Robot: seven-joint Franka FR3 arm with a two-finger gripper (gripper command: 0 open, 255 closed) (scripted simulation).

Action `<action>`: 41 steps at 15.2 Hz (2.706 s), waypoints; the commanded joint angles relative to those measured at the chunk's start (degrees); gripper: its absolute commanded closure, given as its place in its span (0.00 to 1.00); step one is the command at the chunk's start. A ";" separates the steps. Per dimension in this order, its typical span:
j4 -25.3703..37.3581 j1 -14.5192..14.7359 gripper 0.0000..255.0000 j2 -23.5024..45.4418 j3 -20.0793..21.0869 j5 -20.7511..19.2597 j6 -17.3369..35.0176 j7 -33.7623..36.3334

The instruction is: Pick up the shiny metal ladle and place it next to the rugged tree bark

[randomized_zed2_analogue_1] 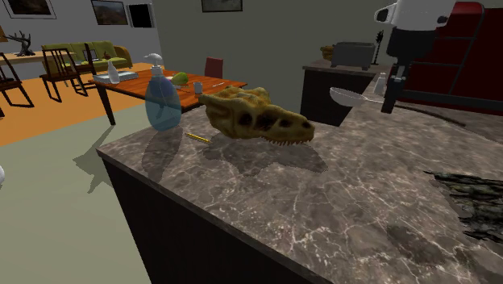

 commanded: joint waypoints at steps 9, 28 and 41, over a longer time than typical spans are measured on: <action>0.61 -2.93 1.00 3.94 -0.68 1.26 3.13 -3.98; -9.55 -2.78 1.00 6.90 -0.28 2.05 16.21 -4.89; -11.03 -2.85 0.00 8.00 -0.14 2.30 18.77 -5.15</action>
